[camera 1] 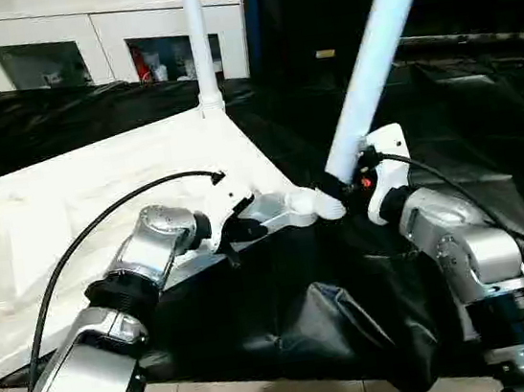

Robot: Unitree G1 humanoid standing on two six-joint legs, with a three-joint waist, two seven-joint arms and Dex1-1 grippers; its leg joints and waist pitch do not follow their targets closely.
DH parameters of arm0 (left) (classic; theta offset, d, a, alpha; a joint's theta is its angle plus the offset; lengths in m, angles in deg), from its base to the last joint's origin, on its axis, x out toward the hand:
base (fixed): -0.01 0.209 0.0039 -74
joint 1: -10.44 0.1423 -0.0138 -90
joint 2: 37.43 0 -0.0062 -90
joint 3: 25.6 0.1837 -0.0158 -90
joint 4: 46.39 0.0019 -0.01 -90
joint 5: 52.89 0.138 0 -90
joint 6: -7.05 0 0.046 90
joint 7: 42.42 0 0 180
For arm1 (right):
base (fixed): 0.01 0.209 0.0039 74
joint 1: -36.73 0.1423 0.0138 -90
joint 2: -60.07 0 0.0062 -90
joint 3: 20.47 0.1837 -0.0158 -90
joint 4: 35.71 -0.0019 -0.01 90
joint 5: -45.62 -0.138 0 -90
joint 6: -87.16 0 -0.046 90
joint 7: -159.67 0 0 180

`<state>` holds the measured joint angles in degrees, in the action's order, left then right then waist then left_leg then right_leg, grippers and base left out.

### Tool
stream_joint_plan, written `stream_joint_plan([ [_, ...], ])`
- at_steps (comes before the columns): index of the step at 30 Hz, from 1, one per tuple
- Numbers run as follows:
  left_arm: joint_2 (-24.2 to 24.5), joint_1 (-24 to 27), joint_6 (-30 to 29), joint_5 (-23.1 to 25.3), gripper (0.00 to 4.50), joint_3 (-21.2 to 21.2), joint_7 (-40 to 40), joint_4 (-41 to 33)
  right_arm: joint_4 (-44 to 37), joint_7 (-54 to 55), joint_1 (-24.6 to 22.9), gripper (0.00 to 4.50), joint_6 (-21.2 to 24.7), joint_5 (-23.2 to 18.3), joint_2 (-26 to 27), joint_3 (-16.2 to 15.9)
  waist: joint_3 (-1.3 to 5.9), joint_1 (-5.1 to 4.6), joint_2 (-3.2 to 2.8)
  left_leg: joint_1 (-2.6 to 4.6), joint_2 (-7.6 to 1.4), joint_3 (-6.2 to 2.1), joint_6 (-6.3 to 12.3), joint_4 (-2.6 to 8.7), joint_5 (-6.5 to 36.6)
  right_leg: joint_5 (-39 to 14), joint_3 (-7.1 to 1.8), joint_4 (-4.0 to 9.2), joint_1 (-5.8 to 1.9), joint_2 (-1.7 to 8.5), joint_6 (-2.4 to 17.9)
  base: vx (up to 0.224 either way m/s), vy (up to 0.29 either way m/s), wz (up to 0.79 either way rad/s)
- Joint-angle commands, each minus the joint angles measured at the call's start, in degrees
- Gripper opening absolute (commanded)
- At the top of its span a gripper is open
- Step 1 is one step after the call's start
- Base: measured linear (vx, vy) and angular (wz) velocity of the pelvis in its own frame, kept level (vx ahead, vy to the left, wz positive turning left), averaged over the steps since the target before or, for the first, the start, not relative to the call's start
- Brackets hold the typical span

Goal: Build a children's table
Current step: Insert table leg to table base

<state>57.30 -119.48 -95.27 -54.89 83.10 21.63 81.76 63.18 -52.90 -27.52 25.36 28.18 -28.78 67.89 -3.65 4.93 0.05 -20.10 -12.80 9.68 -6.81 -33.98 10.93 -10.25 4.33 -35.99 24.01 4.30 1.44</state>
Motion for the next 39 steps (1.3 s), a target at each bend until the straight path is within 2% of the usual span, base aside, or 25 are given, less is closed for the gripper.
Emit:
stream_joint_plan([
  [1,0.28,0.81,1.62,-3.68,0.0,0.93,6.44,-7.3,-0.84,-1.95,2.2,1.93,-0.12,-0.35,0.15,-1.31,4.68,-0.08,0.29,-0.22,0.29,0.71,2.19,3.23,5.29,-4.65,-2.87,3.92,-4.22,2.72,11.83,0.0,0.0,0.0],
  [2,0.75,1.65,1.24,-3.71,0.0,1.46,7.09,-9.05,0.09,-2.47,2.69,1.93,-0.53,-0.03,0.25,-1.66,4.71,0.05,0.35,-0.23,0.09,0.62,2.12,3.38,5.39,-4.91,-2.87,3.74,-4.24,2.9,12.06,0.0,0.0,0.0],
  [3,0.9,2.23,1.0,-3.47,0.0,1.72,6.81,-9.78,1.12,-2.71,3.05,1.93,-0.89,0.31,0.52,-1.98,4.44,0.22,0.03,0.15,0.01,0.72,1.84,3.44,6.97,-7.46,-2.85,4.06,-3.79,2.89,11.75,0.0,0.0,0.0],
  [4,0.75,2.52,1.2,-3.02,0.0,1.72,5.81,-9.66,2.36,-2.87,3.38,1.93,-1.58,1.06,0.71,-2.57,4.4,0.24,-0.05,0.37,-0.02,0.81,1.63,3.42,7.74,-8.49,-2.91,4.17,-3.64,2.92,11.67,0.0,0.0,0.0],
  [5,0.54,2.55,1.56,-2.68,0.0,1.63,5.07,-9.26,3.13,-2.92,3.57,1.93,-2.0,1.53,0.81,-2.91,4.39,0.31,0.26,0.62,0.0,0.93,1.33,3.43,8.47,-9.32,-3.03,4.22,-3.45,2.83,11.75,0.0,0.0,0.0],
  [6,0.1,2.41,1.9,-2.32,0.0,1.29,3.94,-8.46,3.97,-3.06,3.75,1.93,-1.66,1.52,1.05,-3.13,4.22,0.24,0.56,0.57,0.05,1.04,1.14,3.49,9.15,-10.57,-3.11,4.41,-3.36,2.71,11.48,0.0,0.0,0.0],
  [7,0.1,2.41,1.9,-2.32,0.0,1.29,3.94,-8.46,3.97,-3.06,3.75,1.93,-1.66,1.52,1.05,-3.13,4.17,0.29,0.47,0.52,0.11,1.0,1.02,3.51,9.28,-11.31,-3.16,4.43,-3.44,2.74,11.2,0.0,0.0,0.0],
  [9,-0.84,1.49,2.95,-1.3,0.0,0.19,1.22,-5.76,4.34,-4.0,3.72,1.93,-0.25,1.74,0.86,-4.3,4.27,0.2,0.72,-0.09,0.27,0.79,0.88,3.57,8.19,-12.64,-3.16,4.43,-3.93,2.85,9.48,0.0,0.0,0.0],
  [11,-0.88,1.4,3.02,-1.02,0.0,-0.58,0.68,-5.52,3.7,-4.59,3.58,1.93,0.69,1.5,0.34,-4.69,4.28,0.1,0.76,-0.24,0.32,0.66,0.85,3.59,8.01,-13.34,-3.12,4.45,-4.02,2.86,8.48,0.0,0.0,0.0],
  [15,-0.47,1.92,2.54,-1.38,0.0,-1.29,0.81,-6.69,2.74,-5.58,3.53,1.93,1.69,1.31,-0.63,-4.72,4.4,-0.04,0.82,-0.56,0.41,0.63,1.23,3.48,6.47,-12.78,-3.12,4.43,-4.06,2.87,7.82,0.0,0.0,0.0],
  [21,-0.67,2.47,2.79,-2.01,0.0,-1.43,1.13,-6.92,2.57,-6.08,2.65,1.93,1.62,1.24,-1.53,-4.25,4.48,-0.01,0.63,-0.53,0.36,0.7,1.58,3.37,5.76,-10.35,-3.14,4.23,-3.93,2.79,9.03,0.0,0.0,0.0],
  [24,-0.73,2.47,2.85,-2.02,0.0,-1.54,1.37,-6.69,4.39,-5.92,2.36,1.93,1.16,1.52,-0.64,-4.59,4.45,0.0,0.69,-0.52,0.42,0.72,1.55,3.37,6.26,-11.29,-3.14,4.37,-3.96,2.85,8.91,0.0,0.0,0.0],
  [25,-0.74,2.49,2.89,-1.92,0.0,-1.54,1.27,-6.7,4.54,-5.93,2.26,1.93,1.41,1.31,-0.46,-4.54,4.44,0.0,0.51,-0.5,0.41,0.67,1.44,3.4,6.55,-12.1,-3.11,4.41,-3.94,2.9,8.79,0.0,0.0,0.0],
  [28,-0.77,2.45,3.03,-1.77,0.0,-1.56,1.13,-6.56,4.32,-6.28,2.15,1.93,1.67,1.97,-0.98,-5.38,4.4,0.0,0.74,-0.54,0.39,0.68,1.4,3.42,6.48,-12.24,-3.12,4.44,-3.94,2.86,8.58,0.0,0.0,0.0],
  [30,-0.93,2.18,3.22,-1.82,0.0,-1.92,0.63,-6.15,3.28,-6.4,2.09,1.93,2.69,0.98,-0.89,-4.77,4.43,0.01,0.71,-0.54,0.37,0.66,1.47,3.42,6.34,-12.08,-3.11,4.36,-3.97,2.85,8.52,0.0,0.0,0.0],
  [37,-1.21,1.95,3.78,-1.6,0.0,-2.49,-0.81,-5.36,3.39,-6.47,2.15,1.93,2.22,1.34,-1.21,-4.71,4.4,0.04,0.67,-0.48,0.37,0.7,1.46,3.41,6.52,-12.39,-3.14,4.45,-3.89,2.86,8.56,0.0,0.0,0.0],
  [39,-1.14,1.75,4.33,-1.26,0.46,-2.48,-1.26,-5.04,3.29,-6.55,2.07,1.93,2.16,1.52,-1.35,-4.72,4.43,0.06,0.69,-0.57,0.42,0.66,1.43,3.4,6.36,-12.56,-3.12,4.48,-3.98,2.87,8.3,0.0,0.0,0.0],
])
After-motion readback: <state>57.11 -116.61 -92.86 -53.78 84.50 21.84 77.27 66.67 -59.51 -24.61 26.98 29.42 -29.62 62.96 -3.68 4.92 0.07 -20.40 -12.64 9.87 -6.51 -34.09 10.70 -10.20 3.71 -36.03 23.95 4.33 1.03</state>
